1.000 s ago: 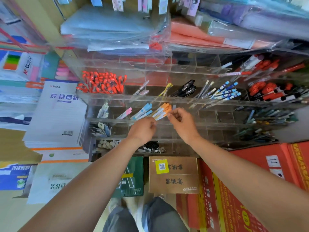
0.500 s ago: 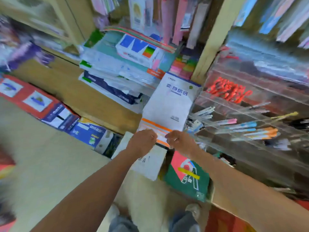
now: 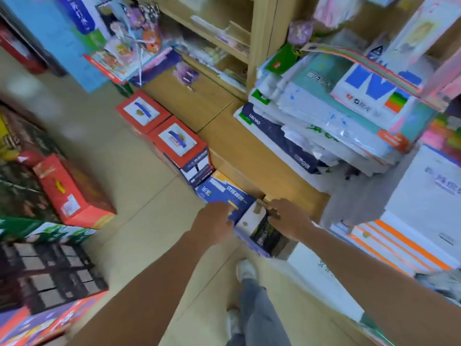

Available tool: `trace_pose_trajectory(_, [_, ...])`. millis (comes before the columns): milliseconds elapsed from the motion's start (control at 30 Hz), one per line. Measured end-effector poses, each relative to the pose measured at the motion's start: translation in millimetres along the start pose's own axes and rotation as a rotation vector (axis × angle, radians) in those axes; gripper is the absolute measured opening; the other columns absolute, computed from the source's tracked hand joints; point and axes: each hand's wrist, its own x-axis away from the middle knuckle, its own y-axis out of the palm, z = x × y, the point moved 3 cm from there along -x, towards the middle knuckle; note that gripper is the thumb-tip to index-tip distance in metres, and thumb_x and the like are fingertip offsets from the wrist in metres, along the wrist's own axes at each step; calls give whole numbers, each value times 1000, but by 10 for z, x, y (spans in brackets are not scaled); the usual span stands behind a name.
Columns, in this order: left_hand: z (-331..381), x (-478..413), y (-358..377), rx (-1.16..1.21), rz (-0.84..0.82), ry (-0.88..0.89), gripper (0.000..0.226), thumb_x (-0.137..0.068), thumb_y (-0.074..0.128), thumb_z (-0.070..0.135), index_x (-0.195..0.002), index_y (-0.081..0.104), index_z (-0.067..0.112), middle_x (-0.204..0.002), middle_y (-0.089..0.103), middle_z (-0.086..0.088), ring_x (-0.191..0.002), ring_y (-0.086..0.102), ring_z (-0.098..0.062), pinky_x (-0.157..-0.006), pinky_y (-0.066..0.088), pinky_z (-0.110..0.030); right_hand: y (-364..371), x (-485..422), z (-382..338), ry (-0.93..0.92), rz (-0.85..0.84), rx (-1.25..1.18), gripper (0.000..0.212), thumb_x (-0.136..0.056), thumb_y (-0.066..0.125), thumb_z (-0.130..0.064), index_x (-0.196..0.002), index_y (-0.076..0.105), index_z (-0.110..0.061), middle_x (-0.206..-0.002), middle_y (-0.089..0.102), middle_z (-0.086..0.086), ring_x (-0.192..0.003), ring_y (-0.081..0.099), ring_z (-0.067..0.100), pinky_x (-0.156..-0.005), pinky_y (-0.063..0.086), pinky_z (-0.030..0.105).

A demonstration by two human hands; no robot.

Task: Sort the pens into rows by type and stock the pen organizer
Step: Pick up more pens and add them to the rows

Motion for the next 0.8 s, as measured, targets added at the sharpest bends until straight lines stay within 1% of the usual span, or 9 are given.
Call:
trace_pose_trajectory(100, [-483, -347, -237, 8, -9, -12, 46, -97, 45, 27, -142, 40, 18, -145, 42, -2, -134, 37, -22, -107, 30, -30, -18, -590, -342, 3, -25, 4, 35, -95, 52, -26, -129, 52, -21, -129, 50, 4, -116, 52, 24, -93, 41, 31])
trace_pose_trajectory(167, [-781, -639, -435, 0, -21, -7, 46, -97, 44, 25, -142, 40, 18, -145, 42, -2, -134, 36, -22, -108, 31, -31, -56, -1019, -566, -4, -25, 3, 36, -94, 51, -24, -130, 51, -20, -128, 50, 6, -117, 51, 26, -96, 41, 32])
trace_pose_trajectory(267, [-1245, -1154, -773, 4, 0, -14, 45, -97, 46, 25, -141, 42, 17, -142, 44, -3, -131, 39, -22, -105, 33, -31, -161, -1708, -913, -19, -16, 16, 38, -96, 48, -25, -133, 48, -19, -130, 48, 5, -119, 50, 26, -97, 41, 33])
trace_pose_trajectory(333, [-1559, -1498, -997, -3, 3, -26, 41, -96, 46, 26, -136, 45, 16, -136, 49, -4, -127, 42, -24, -101, 37, -32, -237, -2183, -1151, -27, -30, 27, 39, -97, 48, -25, -135, 47, -19, -133, 47, 6, -121, 49, 26, -97, 40, 33])
trace_pose_trajectory(400, [-1899, -1882, -1198, -7, -9, -28, 39, -95, 47, 25, -133, 47, 13, -133, 50, -6, -126, 42, -25, -100, 38, -35, -332, -2664, -1397, -3, -35, 11, 39, -96, 49, -25, -135, 46, -20, -135, 46, 6, -123, 48, 27, -99, 39, 33])
trace_pose_trajectory(500, [-2262, -2318, -1458, -33, -19, -13, 45, -96, 47, 26, -140, 43, 16, -143, 44, -5, -133, 36, -24, -106, 32, -33, -460, -3202, -1717, 5, -27, -3, 39, -95, 51, -25, -134, 47, -20, -132, 46, 6, -122, 48, 27, -99, 40, 35])
trace_pose_trajectory(600, [-2679, -2855, -1690, -63, -47, -8, 47, -96, 48, 28, -141, 41, 19, -145, 42, -4, -134, 35, -22, -108, 30, -30, -582, -3800, -2017, -3, -46, 20, 44, -93, 52, -26, -136, 45, -19, -132, 46, 8, -123, 47, 28, -101, 40, 39])
trace_pose_trajectory(667, [-2913, -3230, -1835, -66, -57, 12, 47, -96, 48, 27, -141, 41, 17, -147, 39, -6, -137, 31, -22, -111, 28, -32, -649, -4198, -2160, 2, -37, 24, 46, -93, 51, -25, -138, 43, -17, -134, 46, 9, -124, 47, 28, -102, 40, 39])
trace_pose_trajectory(800, [-3311, -3994, -2097, -116, -105, 47, 49, -98, 44, 29, -145, 34, 15, -152, 31, -8, -140, 24, -25, -113, 27, -38, -712, -4942, -2397, 57, -8, -70, 46, -94, 50, -23, -139, 42, -18, -141, 43, 4, -129, 43, 24, -104, 40, 36])
